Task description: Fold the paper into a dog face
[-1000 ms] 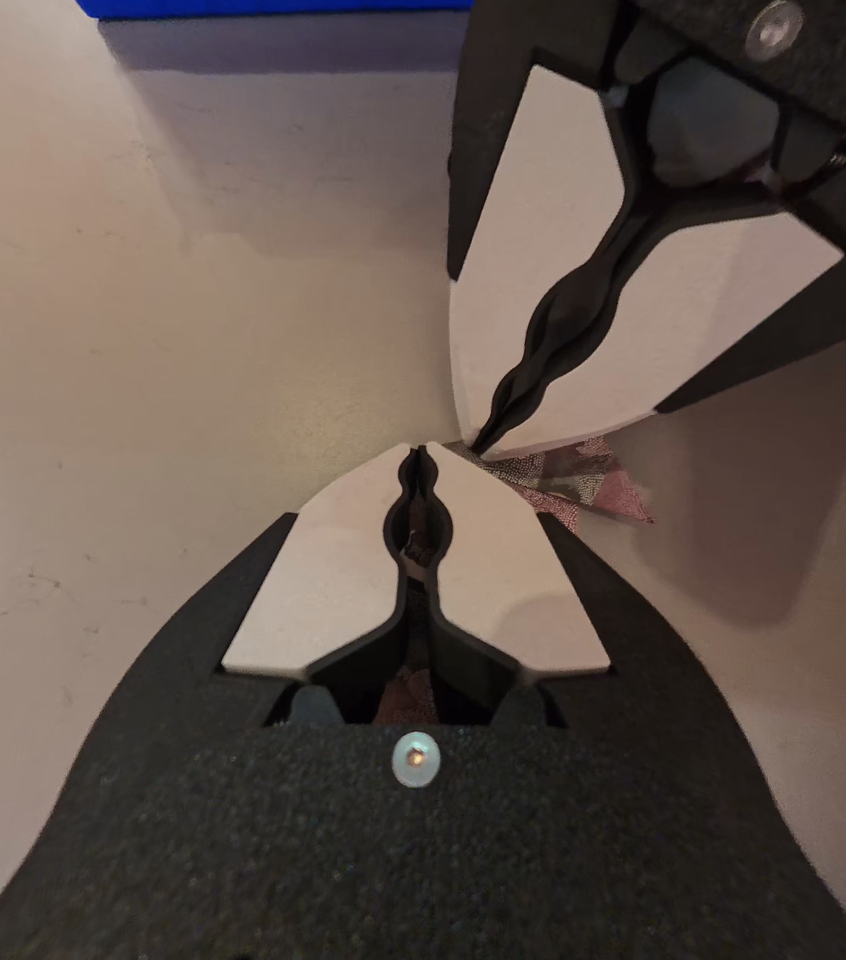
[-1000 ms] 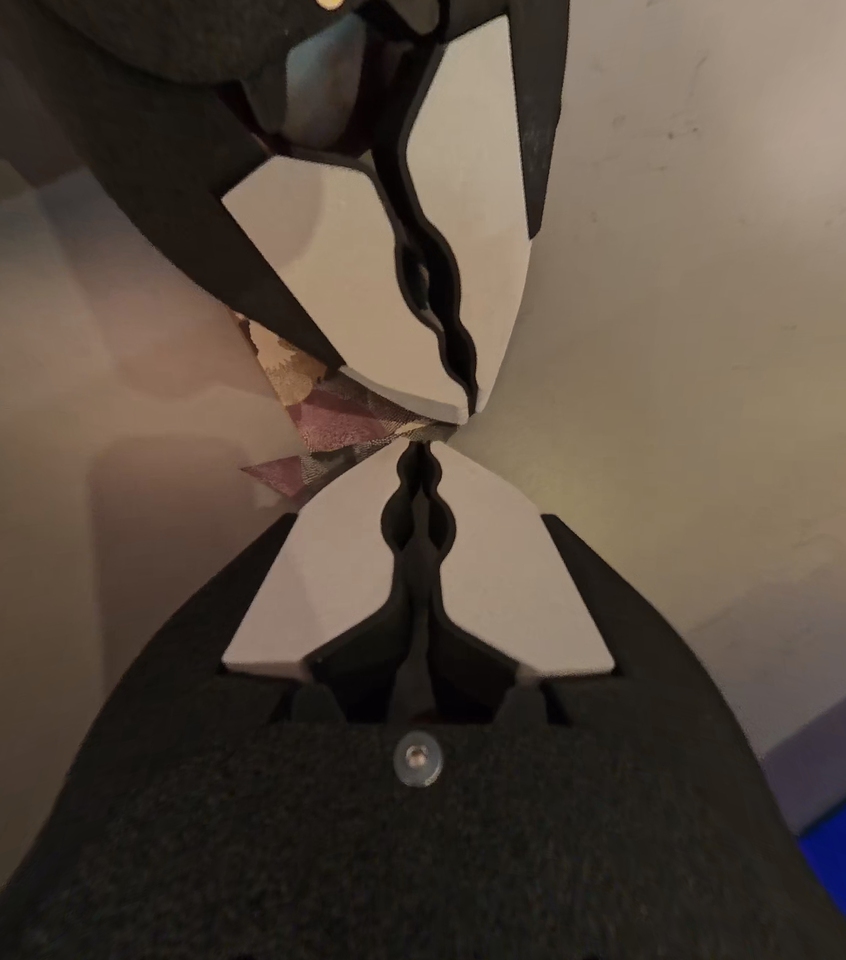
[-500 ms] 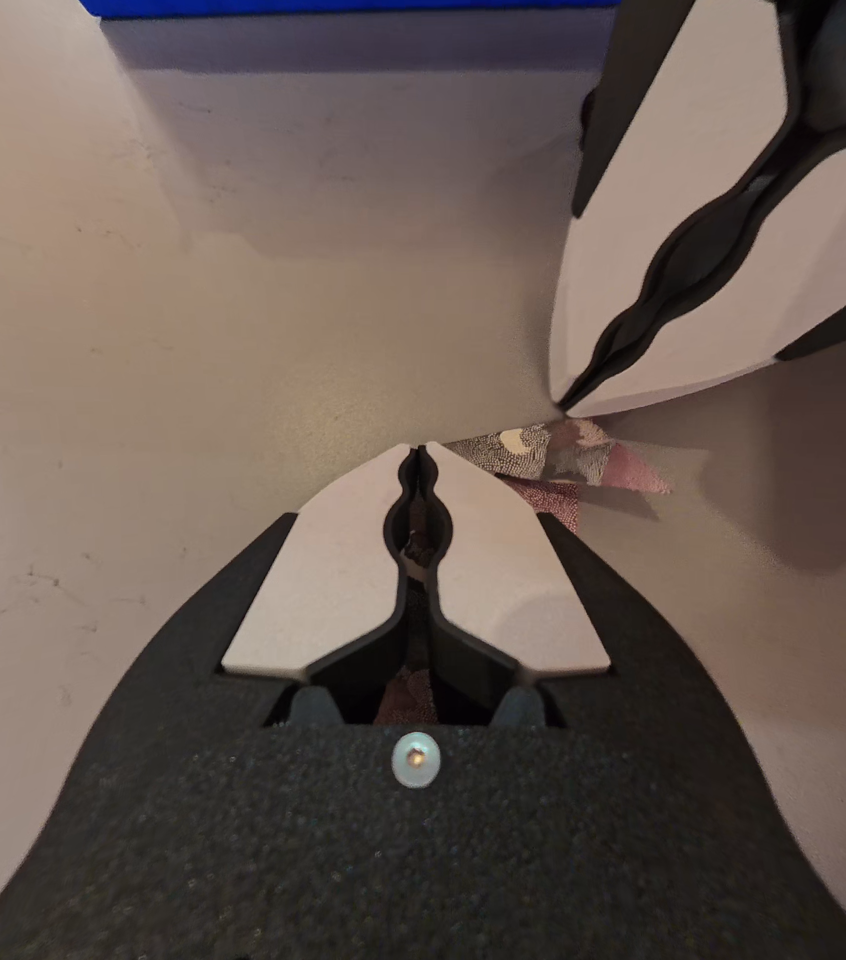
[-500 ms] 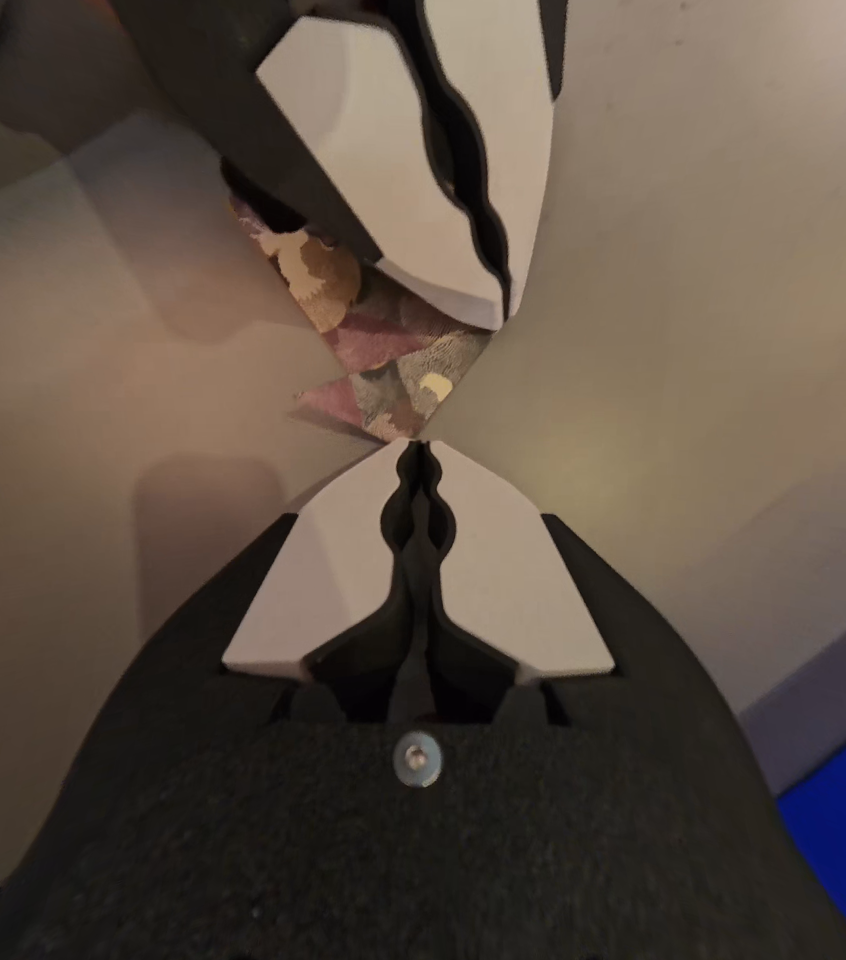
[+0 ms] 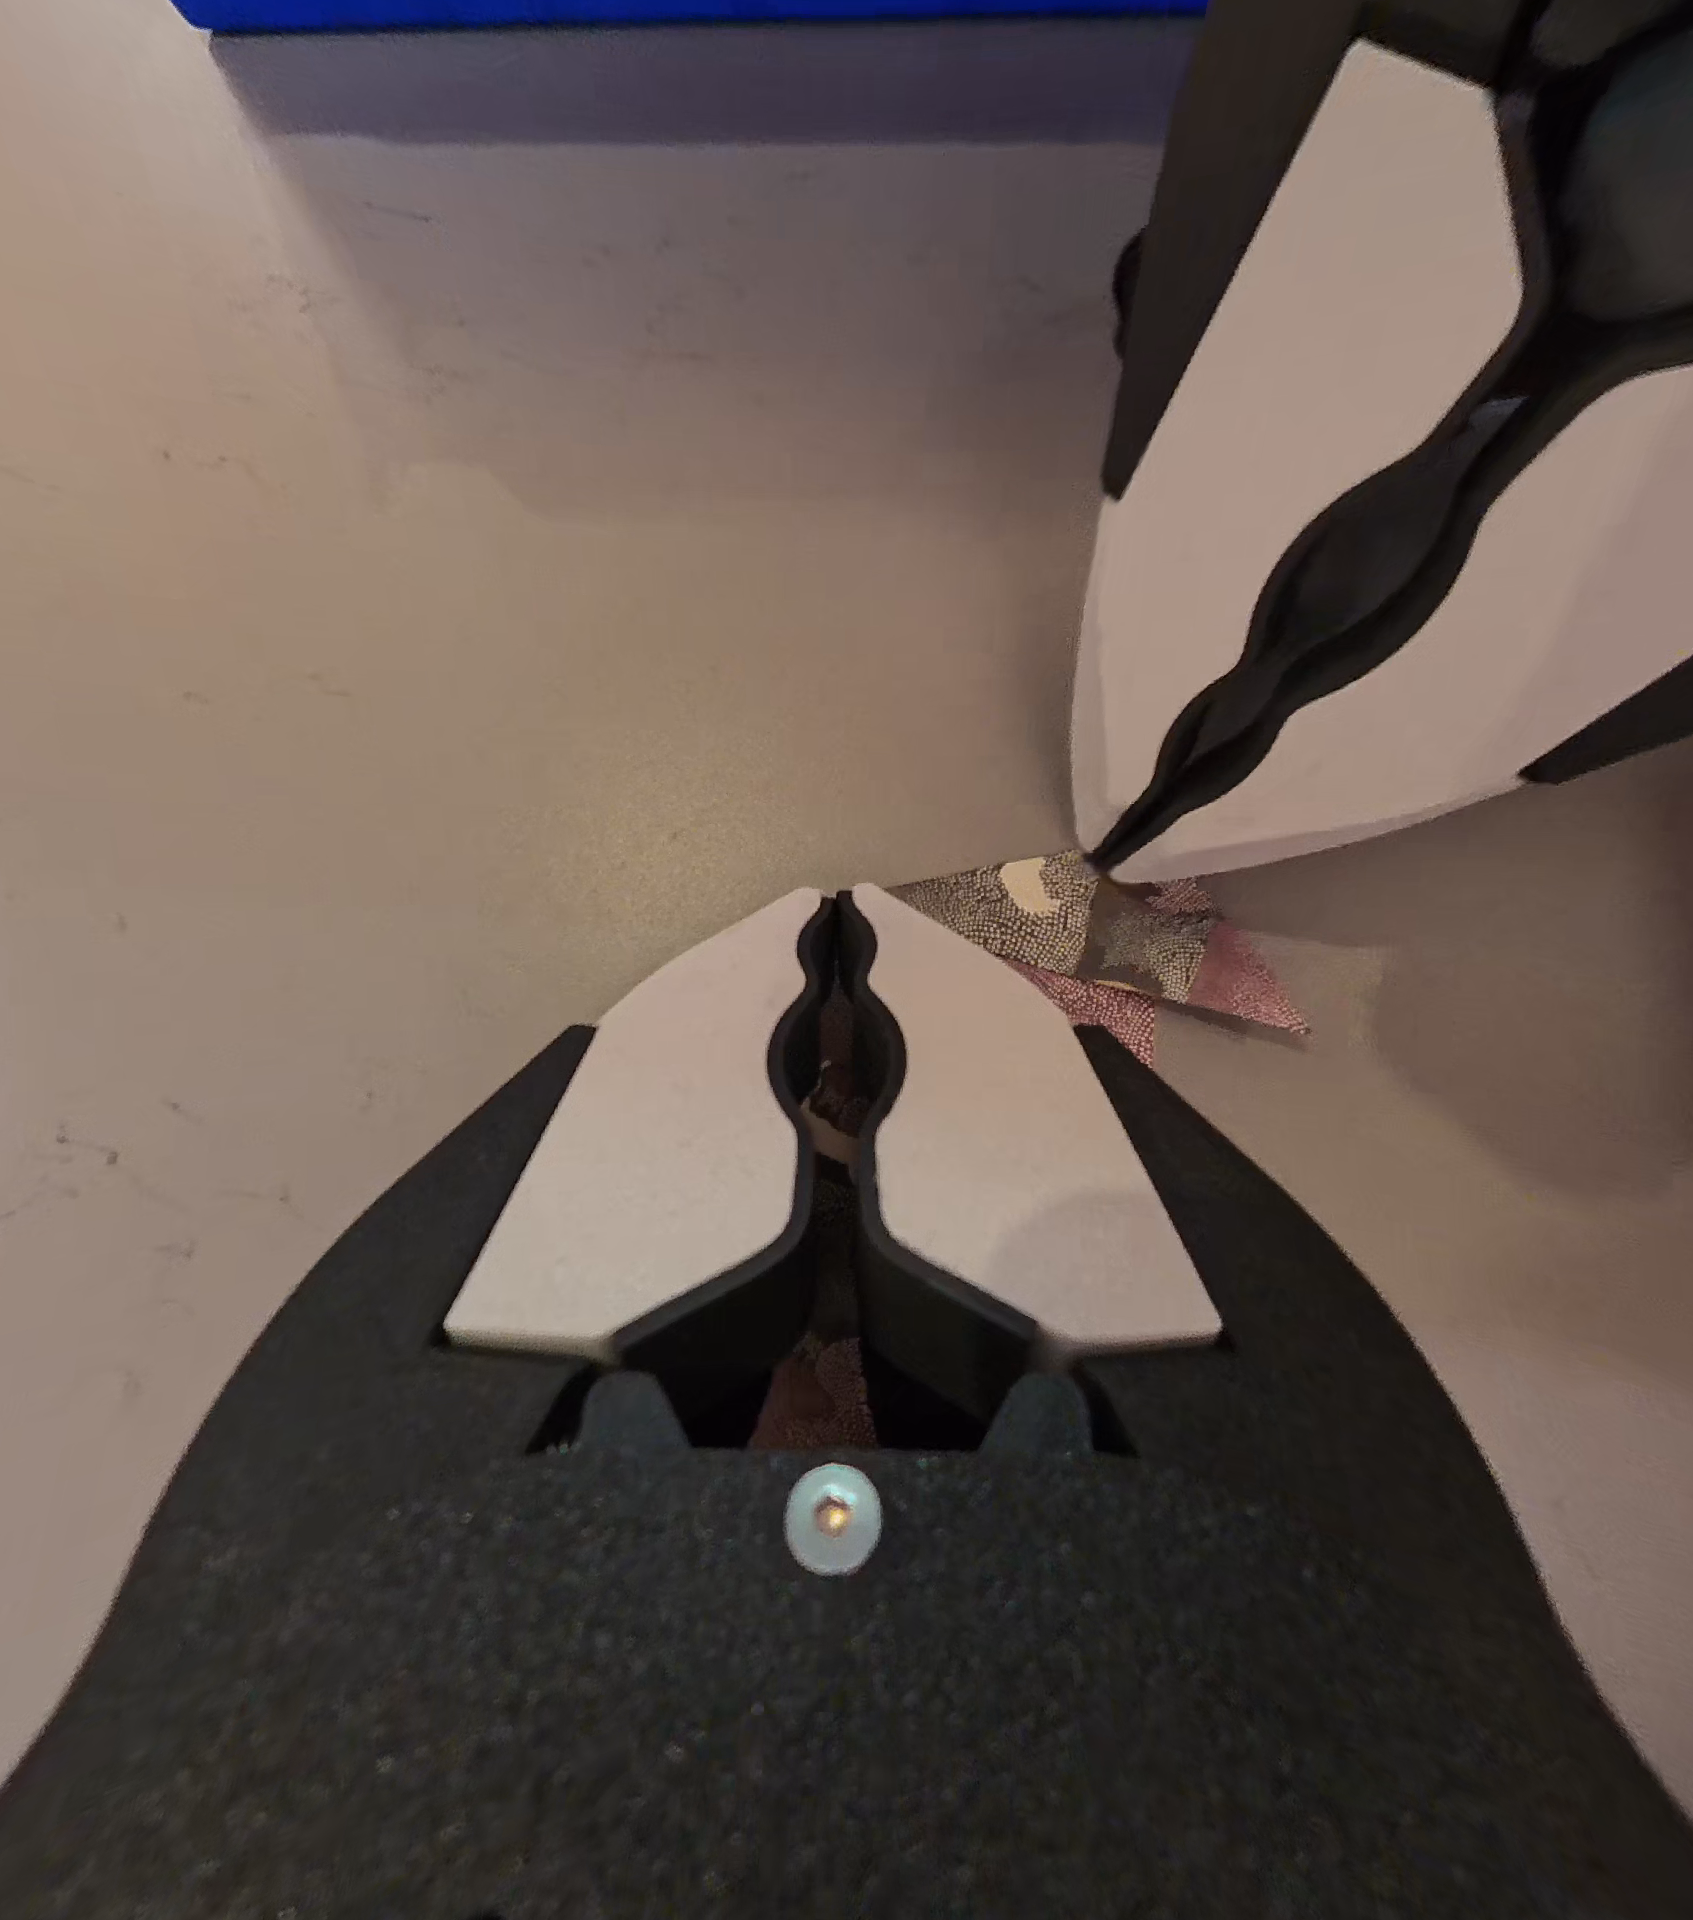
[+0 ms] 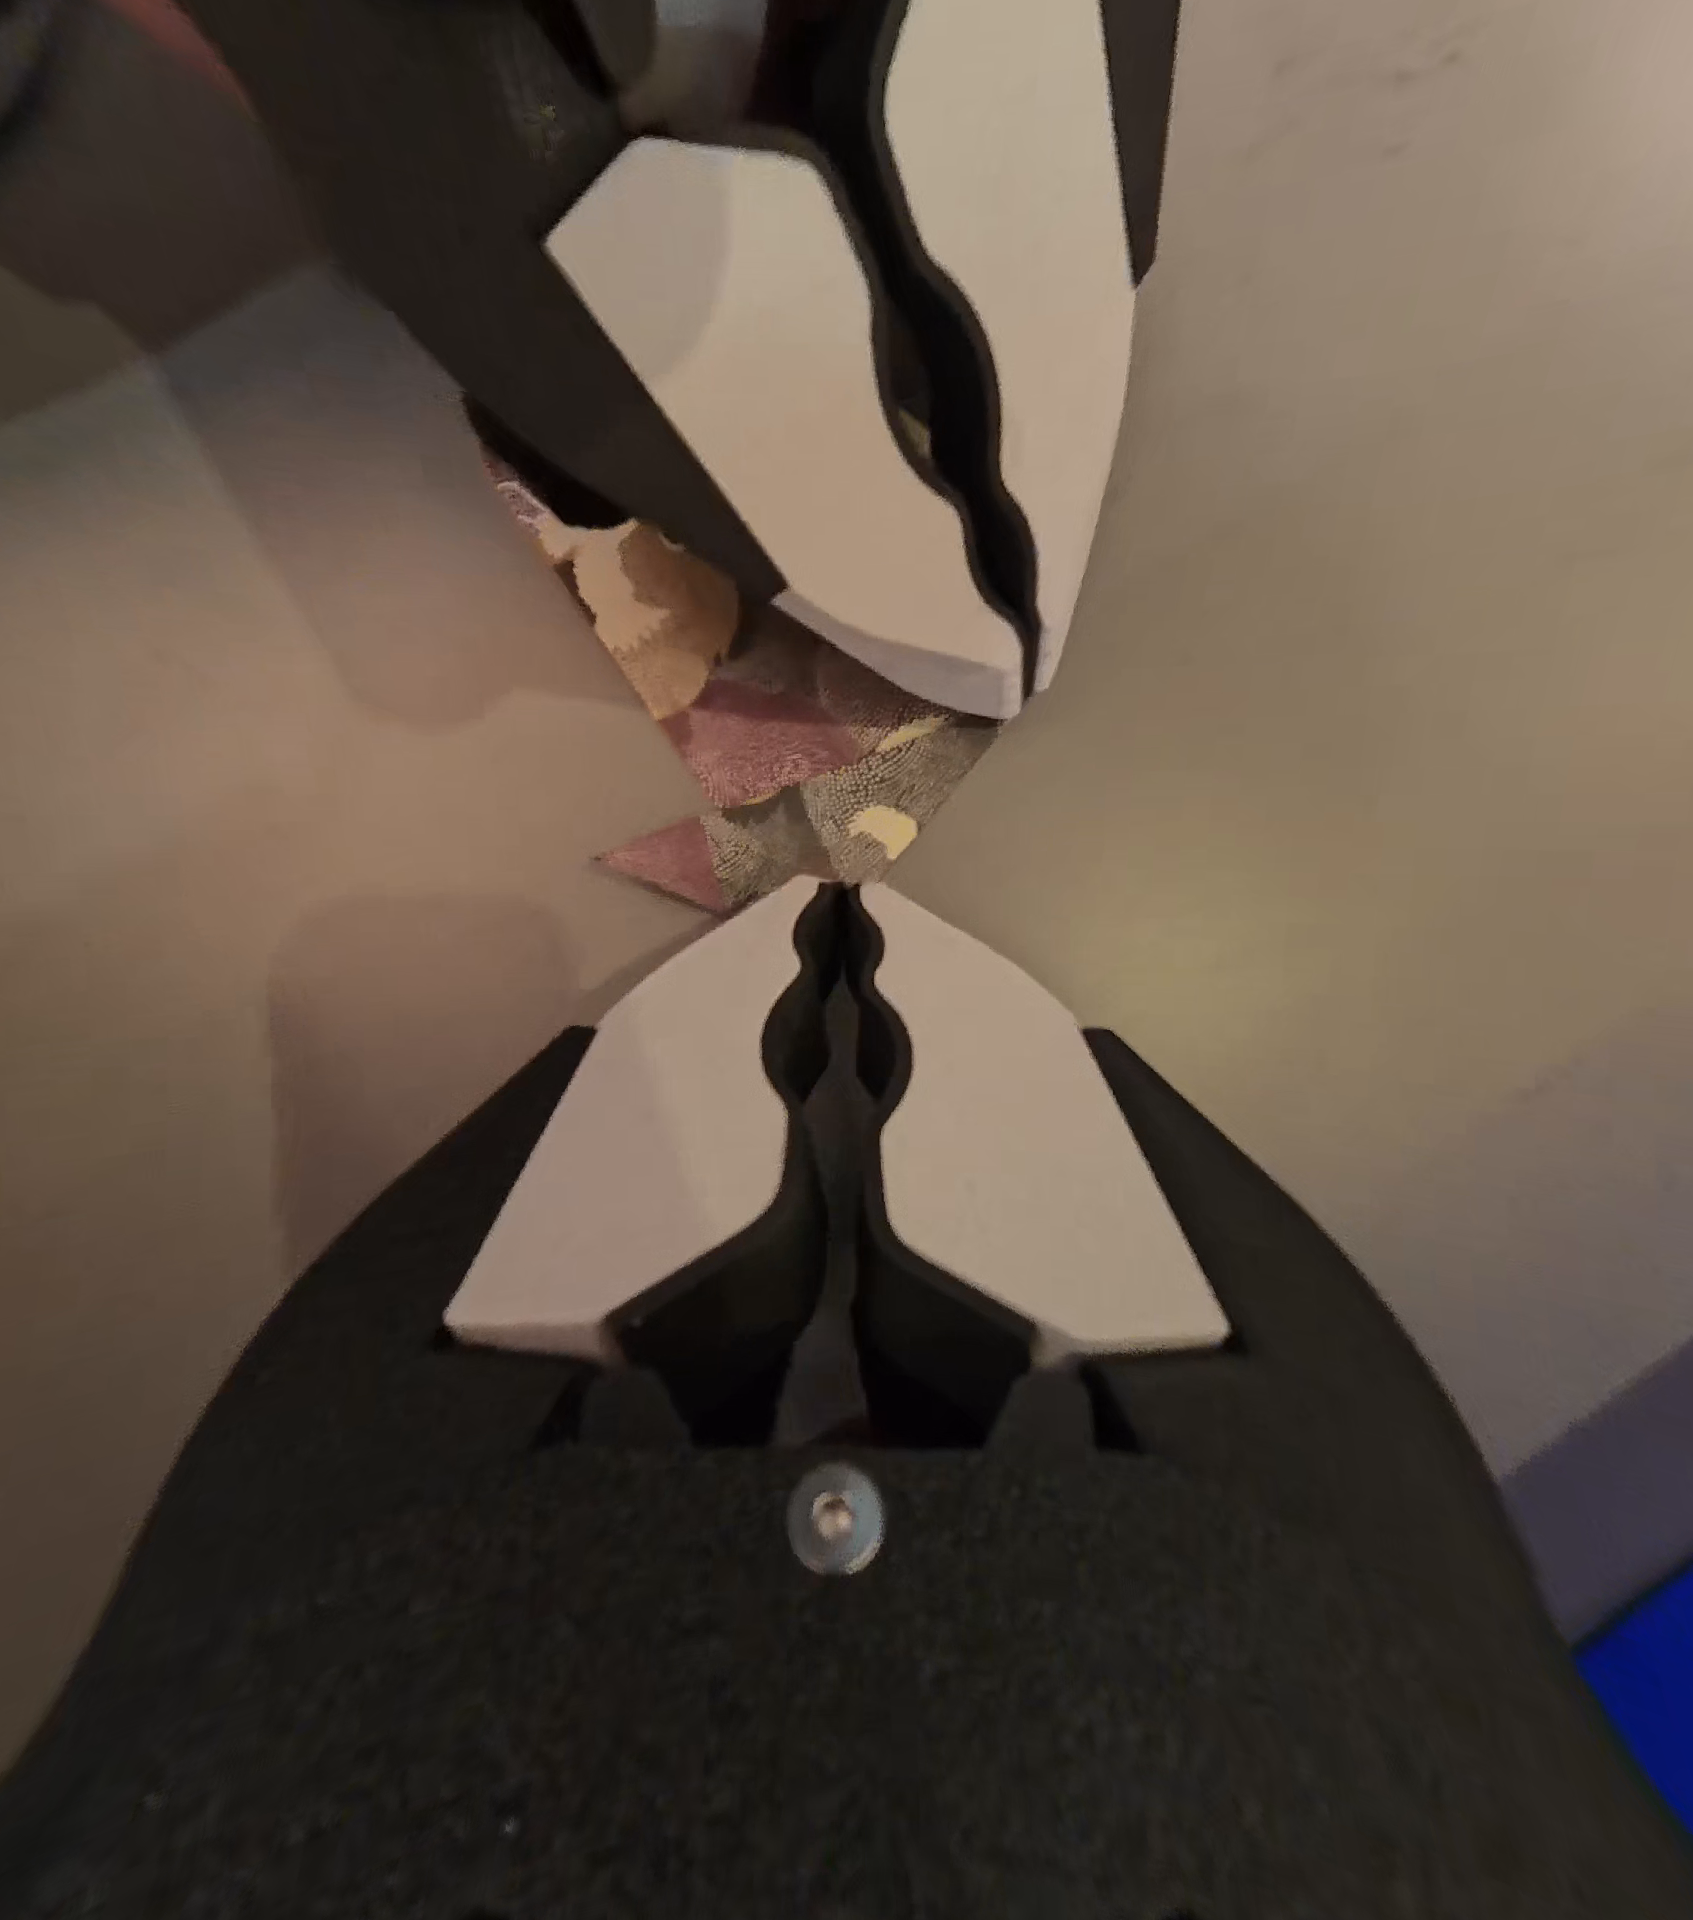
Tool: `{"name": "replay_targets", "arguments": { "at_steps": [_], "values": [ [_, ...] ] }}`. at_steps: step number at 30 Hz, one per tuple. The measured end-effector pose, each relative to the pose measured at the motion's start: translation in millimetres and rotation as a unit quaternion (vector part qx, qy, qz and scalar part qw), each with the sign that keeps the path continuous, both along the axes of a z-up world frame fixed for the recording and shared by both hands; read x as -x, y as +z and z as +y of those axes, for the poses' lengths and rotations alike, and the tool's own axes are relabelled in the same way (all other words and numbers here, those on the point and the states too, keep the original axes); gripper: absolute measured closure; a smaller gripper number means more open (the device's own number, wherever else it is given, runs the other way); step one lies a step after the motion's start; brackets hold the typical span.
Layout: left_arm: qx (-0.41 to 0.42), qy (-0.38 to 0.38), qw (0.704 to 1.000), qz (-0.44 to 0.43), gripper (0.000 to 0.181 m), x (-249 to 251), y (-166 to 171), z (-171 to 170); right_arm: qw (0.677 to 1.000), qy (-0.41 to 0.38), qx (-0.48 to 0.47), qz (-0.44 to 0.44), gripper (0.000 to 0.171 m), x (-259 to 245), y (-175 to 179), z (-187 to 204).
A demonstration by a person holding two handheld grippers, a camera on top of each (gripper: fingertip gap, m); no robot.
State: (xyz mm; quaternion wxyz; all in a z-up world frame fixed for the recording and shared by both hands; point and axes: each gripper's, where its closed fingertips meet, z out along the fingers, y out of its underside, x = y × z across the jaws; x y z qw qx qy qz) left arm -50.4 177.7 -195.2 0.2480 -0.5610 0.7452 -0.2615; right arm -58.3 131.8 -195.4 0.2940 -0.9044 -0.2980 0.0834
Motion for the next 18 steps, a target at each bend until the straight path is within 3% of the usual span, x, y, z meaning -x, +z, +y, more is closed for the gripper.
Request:
{"name": "replay_targets", "arguments": {
  "at_steps": [10,14,18],
  "values": [
    [0.000,0.012,1.000,0.001,0.181,-0.1,0.0,0.2,1.000,0.013,0.021,-0.011,0.171,2.0,3.6,-12.7],
    [-0.009,0.070,0.998,0.005,0.181,0.1,0.1,1.0,0.996,-0.003,-0.041,0.074,0.171,12.1,36.9,7.5],
    [-0.007,0.174,0.985,0.008,0.181,6.6,0.2,4.7,0.999,0.019,-0.006,0.027,0.171,6.5,5.8,5.2]
  ]
}}
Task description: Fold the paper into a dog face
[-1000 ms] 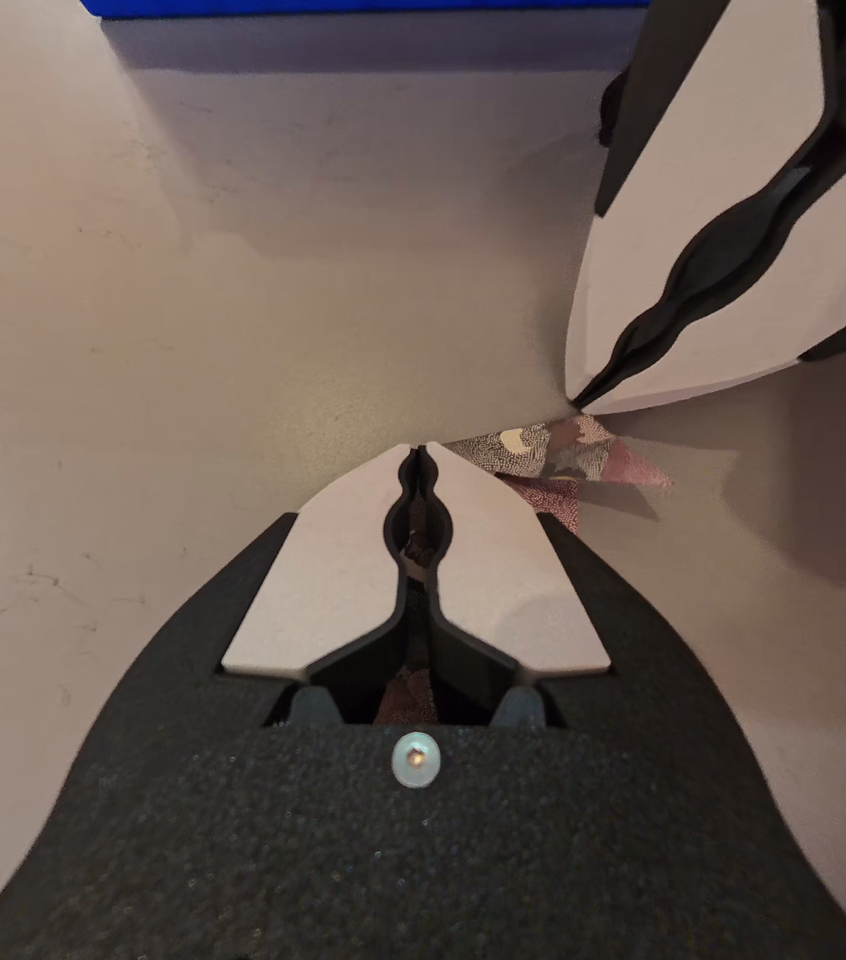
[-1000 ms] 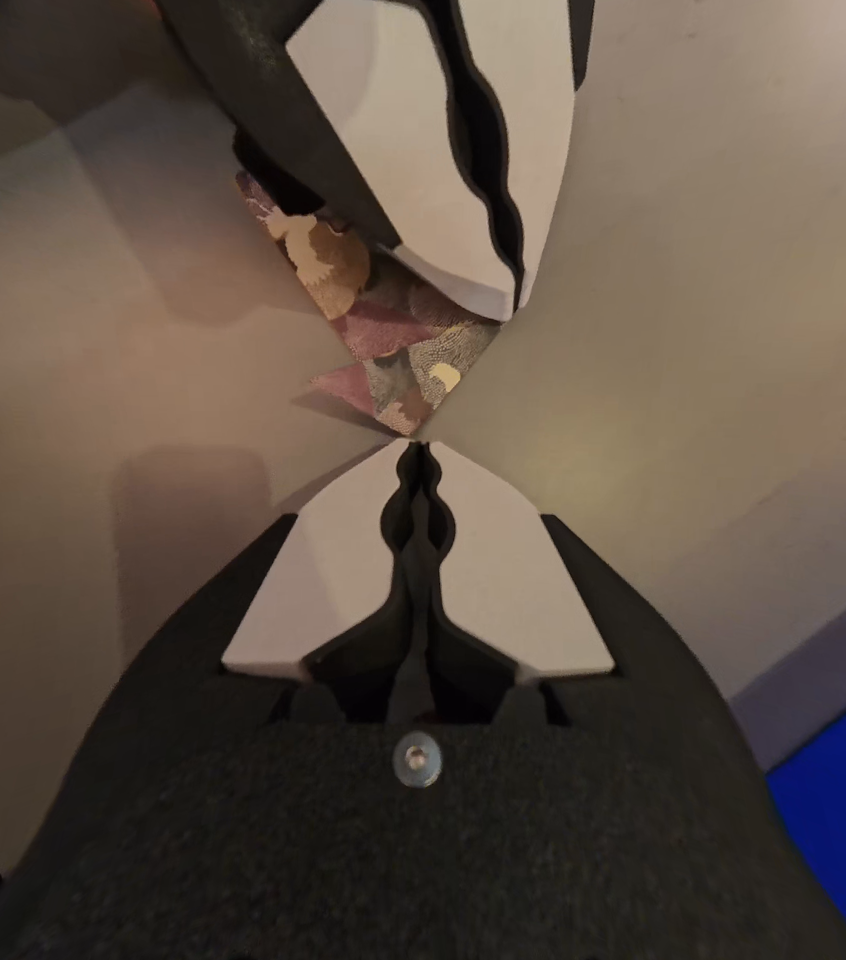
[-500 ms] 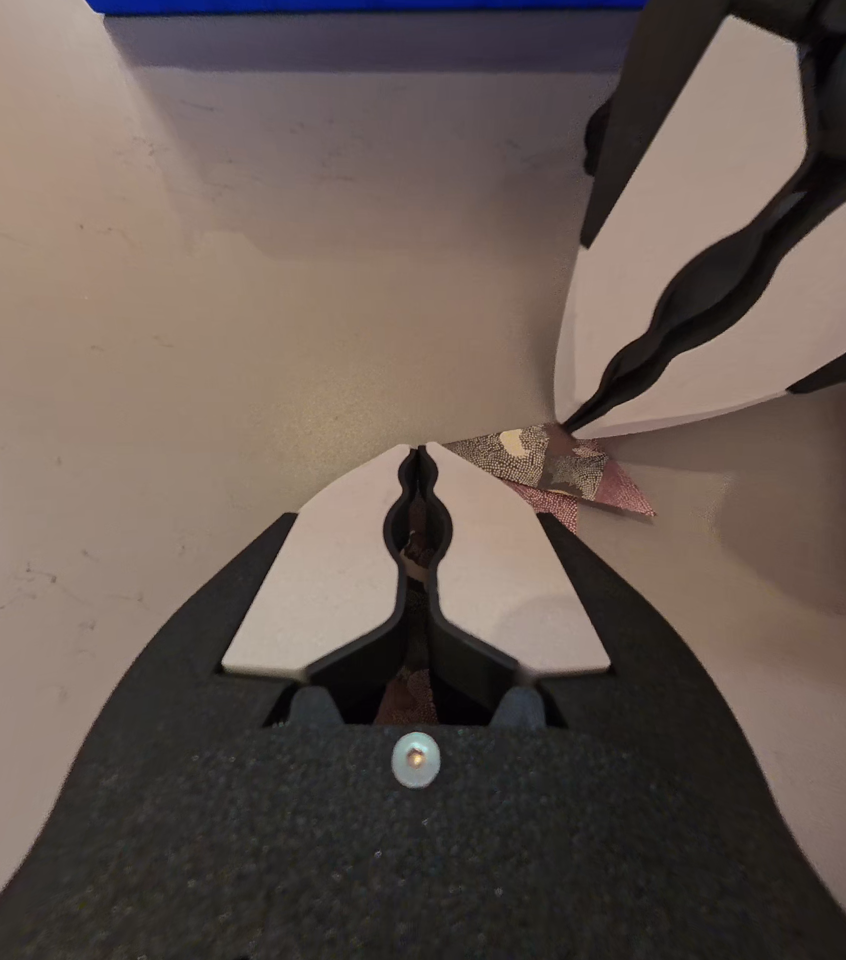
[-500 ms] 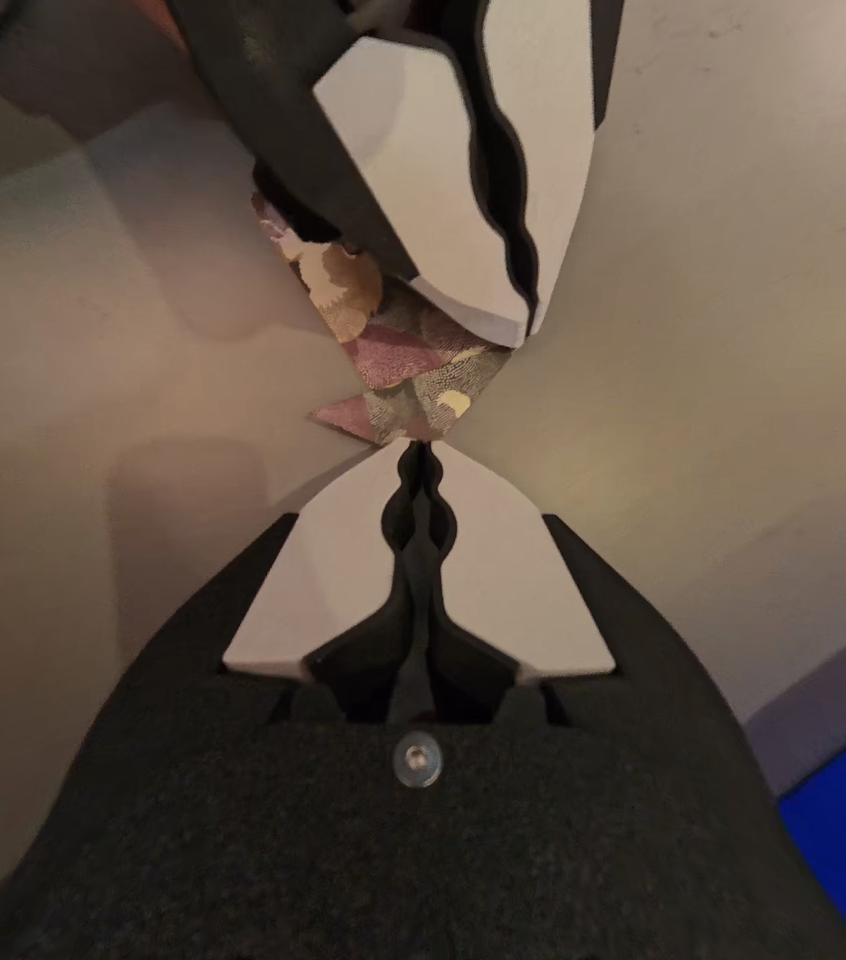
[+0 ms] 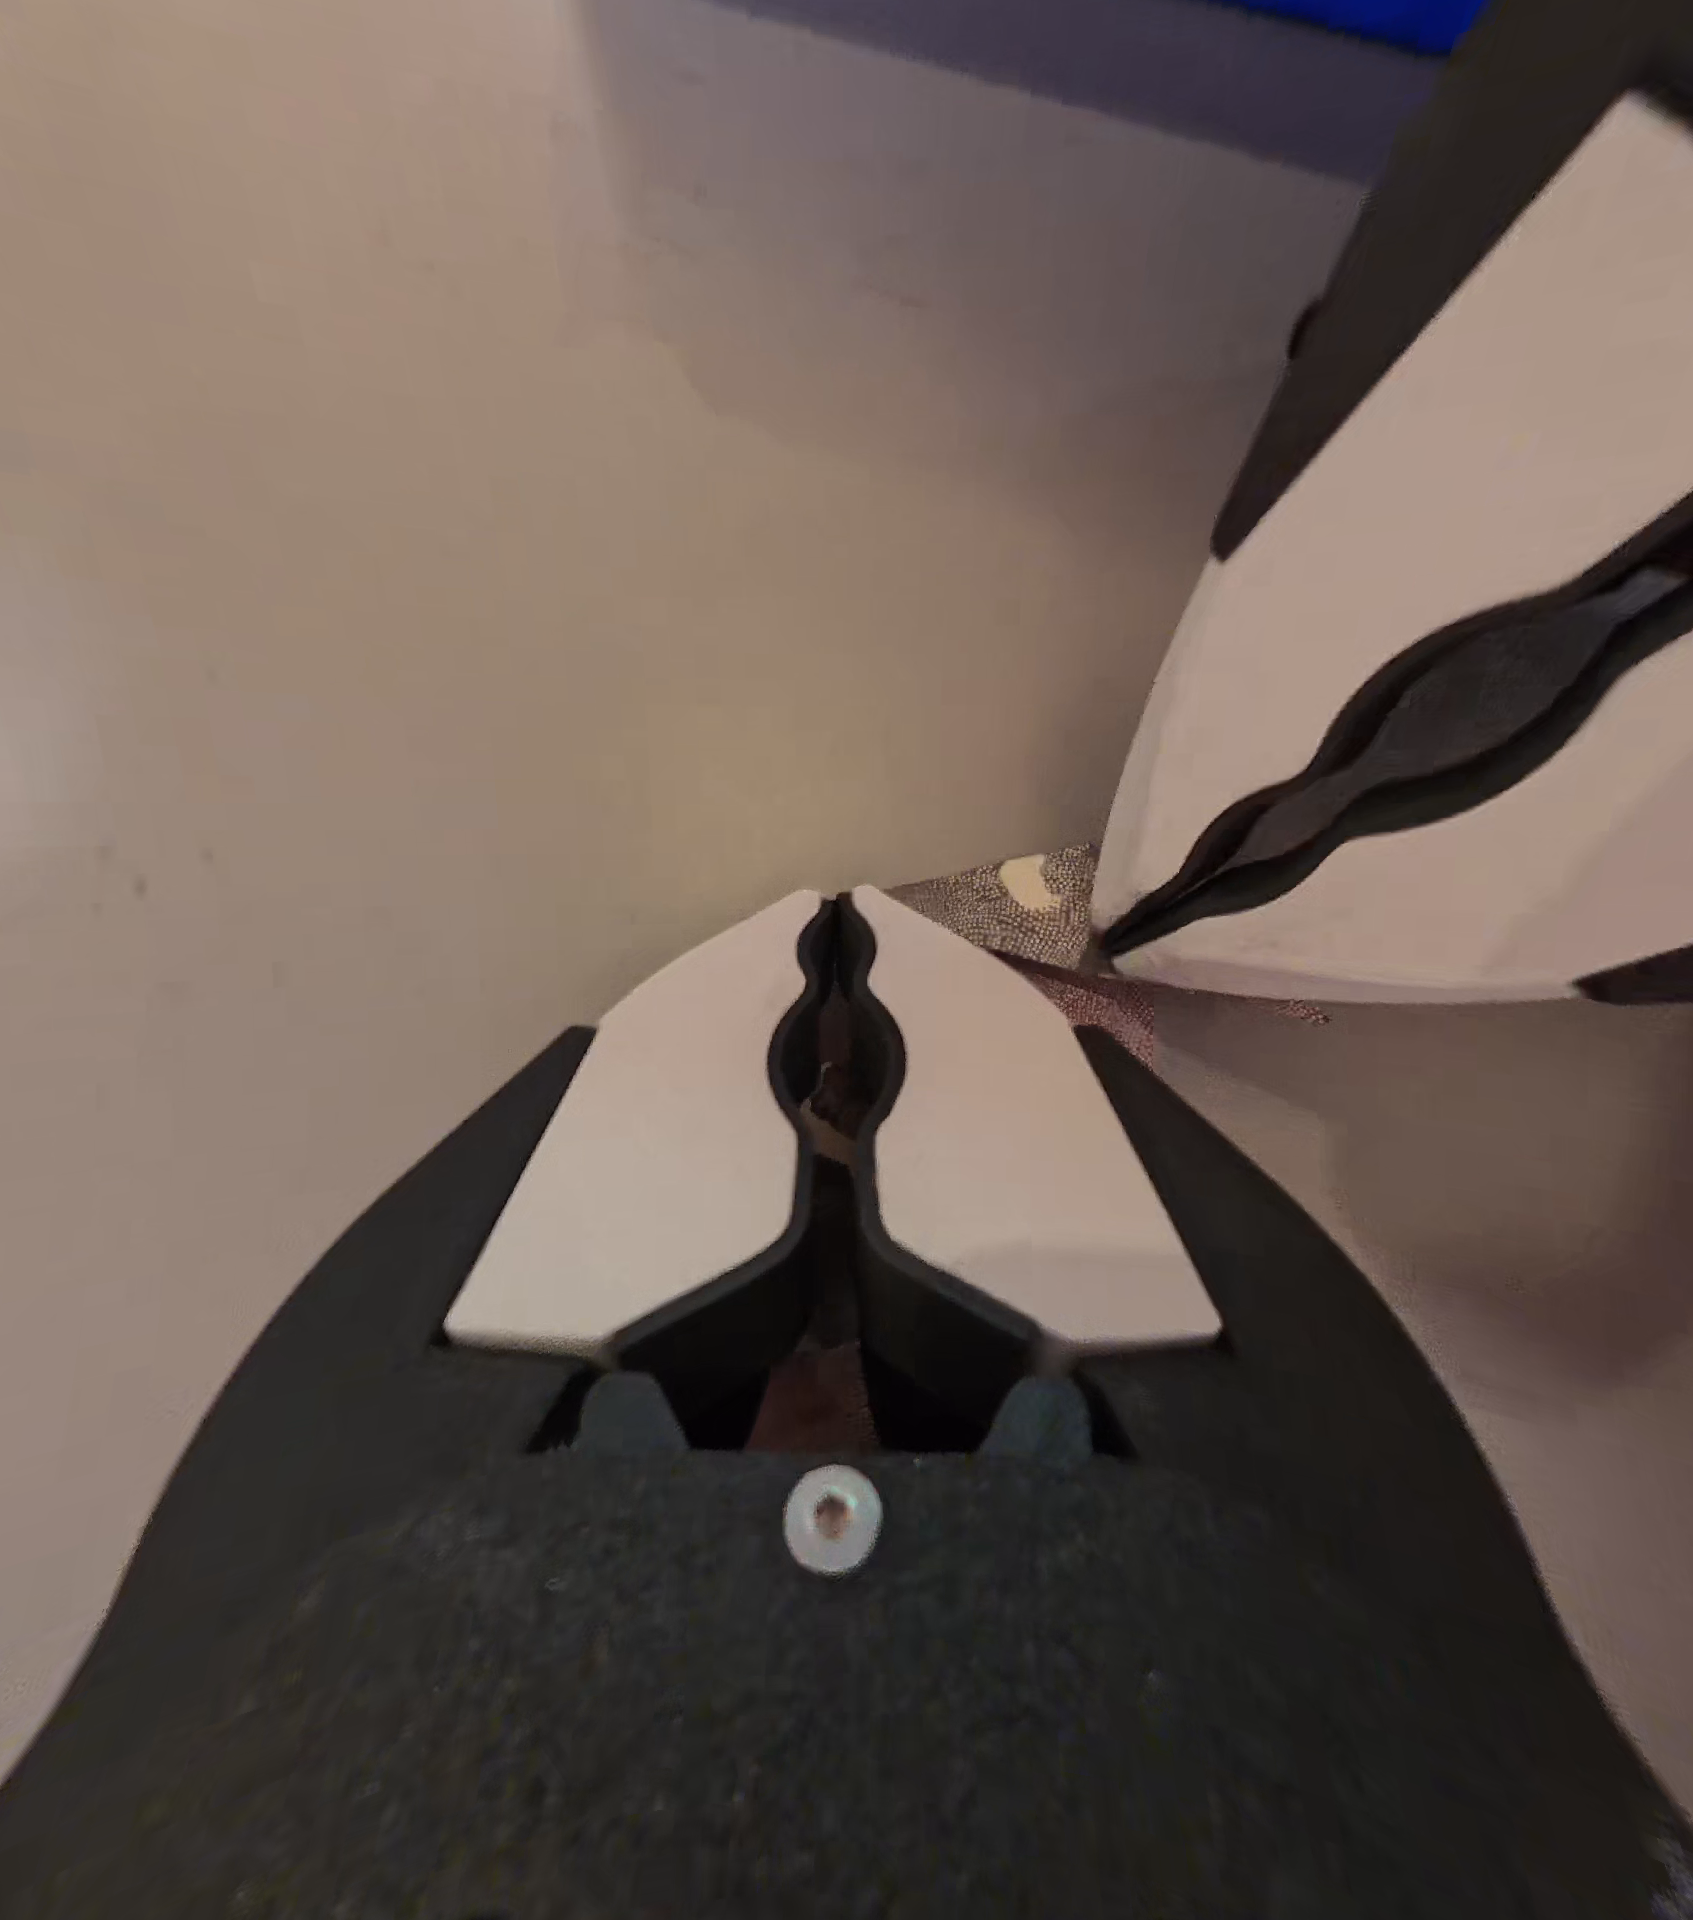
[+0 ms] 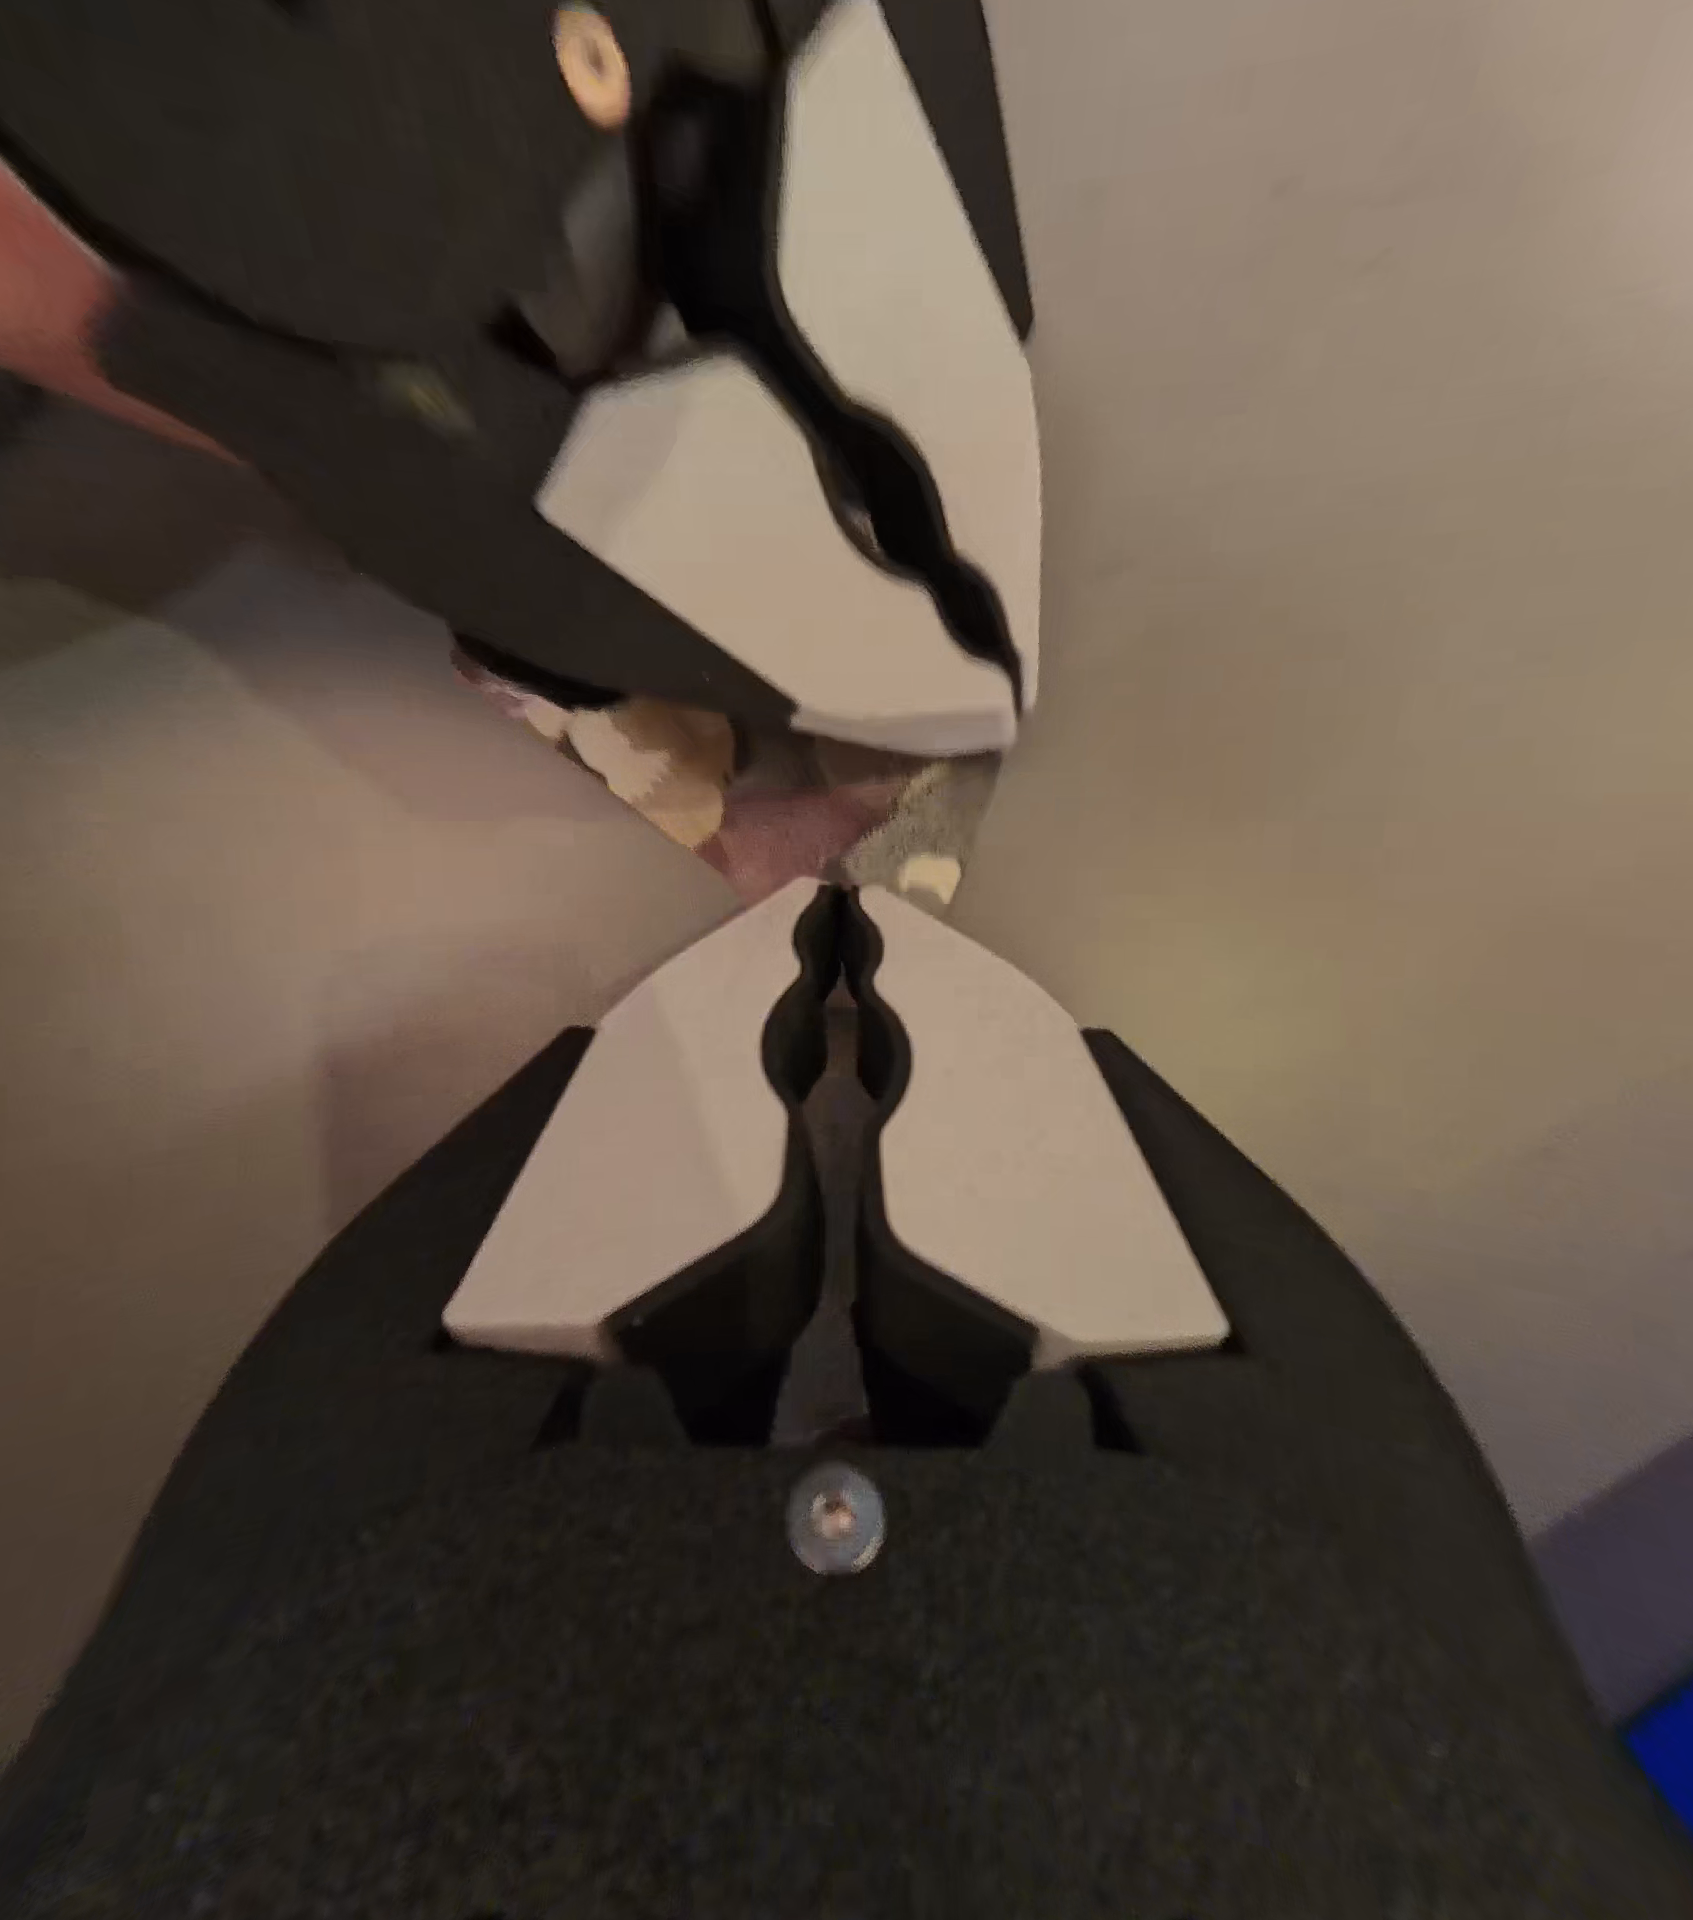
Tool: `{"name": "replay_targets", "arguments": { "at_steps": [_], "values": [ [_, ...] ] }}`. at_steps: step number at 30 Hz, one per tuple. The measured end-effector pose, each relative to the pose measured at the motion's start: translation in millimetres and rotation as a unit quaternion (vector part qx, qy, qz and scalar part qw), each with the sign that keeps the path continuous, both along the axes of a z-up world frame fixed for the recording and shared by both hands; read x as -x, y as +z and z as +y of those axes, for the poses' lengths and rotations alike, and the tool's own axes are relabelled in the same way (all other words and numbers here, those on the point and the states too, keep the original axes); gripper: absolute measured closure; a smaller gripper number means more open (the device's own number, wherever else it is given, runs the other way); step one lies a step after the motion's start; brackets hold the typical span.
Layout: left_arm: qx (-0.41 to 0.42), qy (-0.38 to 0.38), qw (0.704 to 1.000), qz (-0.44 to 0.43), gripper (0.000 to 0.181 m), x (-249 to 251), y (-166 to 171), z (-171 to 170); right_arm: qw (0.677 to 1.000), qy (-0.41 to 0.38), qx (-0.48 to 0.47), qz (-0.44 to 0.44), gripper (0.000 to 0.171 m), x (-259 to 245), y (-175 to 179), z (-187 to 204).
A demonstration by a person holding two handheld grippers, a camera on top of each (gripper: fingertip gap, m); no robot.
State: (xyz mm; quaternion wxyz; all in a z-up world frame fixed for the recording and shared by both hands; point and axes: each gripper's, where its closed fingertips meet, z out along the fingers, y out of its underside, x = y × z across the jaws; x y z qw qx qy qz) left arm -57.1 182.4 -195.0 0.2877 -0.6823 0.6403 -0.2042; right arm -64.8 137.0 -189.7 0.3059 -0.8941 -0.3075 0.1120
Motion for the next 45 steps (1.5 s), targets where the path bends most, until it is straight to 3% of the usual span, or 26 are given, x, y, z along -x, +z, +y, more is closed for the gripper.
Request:
{"name": "replay_targets", "arguments": {
  "at_steps": [4,6,10,23,29,37,45],
  "values": [
    [-0.009,0.045,0.999,0.020,0.181,27.3,0.5,1.4,0.999,0.027,-0.017,-0.004,0.171,-2.0,-5.3,-6.3],
    [-0.003,0.036,0.999,0.011,0.158,45.2,3.6,-3.1,0.999,0.041,-0.022,-0.007,0.171,-3.4,-5.3,-8.0],
    [0.021,0.000,1.000,-0.003,0.148,68.6,0.9,-16.5,0.997,0.074,-0.024,-0.001,0.171,-3.8,-5.2,-6.8],
    [0.039,0.014,0.999,-0.023,0.134,65.1,0.9,-28.8,0.998,0.032,-0.046,-0.002,0.167,-11.0,-4.5,-4.5],
    [0.025,-0.036,0.998,-0.054,0.126,34.7,21.4,-36.0,0.999,0.034,-0.034,0.021,0.168,-9.9,-5.1,-4.7],
    [0.025,-0.028,0.999,-0.017,0.110,7.6,3.2,-38.1,0.999,0.024,-0.023,0.044,0.168,-12.1,-4.8,-5.5],
    [0.026,-0.002,0.999,-0.020,0.112,12.0,0.6,-37.5,0.998,0.031,-0.022,0.042,0.171,-14.6,-5.1,-5.4]
  ]
}}
